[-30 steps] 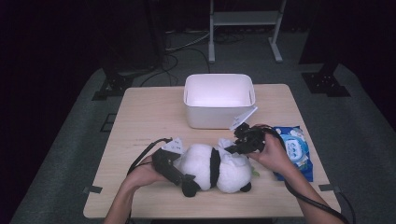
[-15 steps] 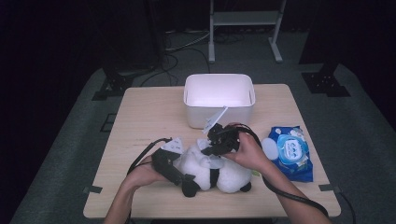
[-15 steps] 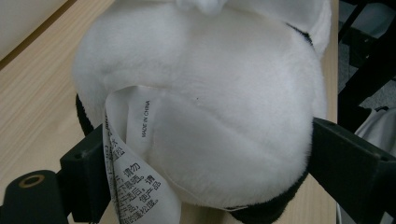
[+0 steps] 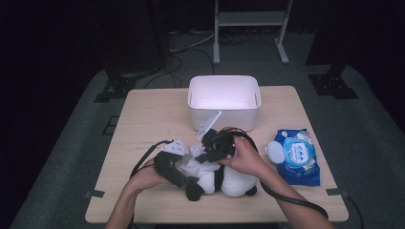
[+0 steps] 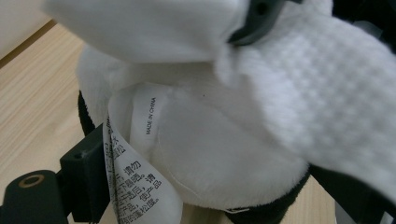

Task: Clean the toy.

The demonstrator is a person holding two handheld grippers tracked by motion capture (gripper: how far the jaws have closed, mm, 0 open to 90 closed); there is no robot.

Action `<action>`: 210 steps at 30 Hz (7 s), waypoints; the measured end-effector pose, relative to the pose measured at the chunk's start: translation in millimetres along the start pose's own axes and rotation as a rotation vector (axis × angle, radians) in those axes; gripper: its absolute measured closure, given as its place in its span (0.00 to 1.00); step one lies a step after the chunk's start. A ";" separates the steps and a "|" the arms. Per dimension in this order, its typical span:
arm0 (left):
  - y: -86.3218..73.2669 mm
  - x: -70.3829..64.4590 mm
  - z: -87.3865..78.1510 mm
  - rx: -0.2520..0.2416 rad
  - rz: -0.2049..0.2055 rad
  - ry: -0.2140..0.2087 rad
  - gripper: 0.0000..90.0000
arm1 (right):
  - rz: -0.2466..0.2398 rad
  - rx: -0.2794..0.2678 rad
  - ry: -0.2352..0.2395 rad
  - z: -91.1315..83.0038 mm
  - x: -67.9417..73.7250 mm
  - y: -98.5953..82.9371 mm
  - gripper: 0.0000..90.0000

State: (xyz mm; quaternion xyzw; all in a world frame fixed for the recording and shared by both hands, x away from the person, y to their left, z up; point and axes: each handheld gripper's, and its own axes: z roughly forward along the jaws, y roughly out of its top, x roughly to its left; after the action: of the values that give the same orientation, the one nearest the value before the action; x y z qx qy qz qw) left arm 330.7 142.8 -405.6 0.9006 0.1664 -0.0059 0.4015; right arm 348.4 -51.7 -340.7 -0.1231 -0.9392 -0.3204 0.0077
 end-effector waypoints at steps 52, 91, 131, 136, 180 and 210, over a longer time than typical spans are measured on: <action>0.8 -1.7 0.1 0.005 0.001 0.008 0.11 | 0.082 0.049 -0.076 -42.3 9.7 -71.6 0.94; 0.2 -2.6 -0.5 0.007 0.006 0.009 0.11 | 0.221 0.028 -0.144 -68.7 -14.5 -119.9 0.94; 2.0 -7.0 -0.6 0.027 0.018 0.010 0.11 | 0.252 0.022 -0.108 -41.1 -50.8 -85.8 0.94; 1.8 -6.5 -0.7 0.026 0.019 0.008 0.11 | 0.214 0.031 -0.083 -27.8 -50.5 -69.4 0.94; -15.2 9.5 -62.4 -0.092 -0.044 0.089 0.10 | 0.051 0.048 0.015 17.9 -35.4 29.5 0.94; -13.0 4.6 -80.0 -0.132 -0.026 0.090 0.10 | -0.016 -0.009 0.050 -4.5 7.3 -0.4 0.93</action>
State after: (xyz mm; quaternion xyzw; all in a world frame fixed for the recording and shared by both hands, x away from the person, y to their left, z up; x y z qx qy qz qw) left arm 321.2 210.3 -361.4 0.8692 0.1958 0.0404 0.4521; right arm 340.9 -53.0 -336.6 -0.1075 -0.9383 -0.3276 0.0279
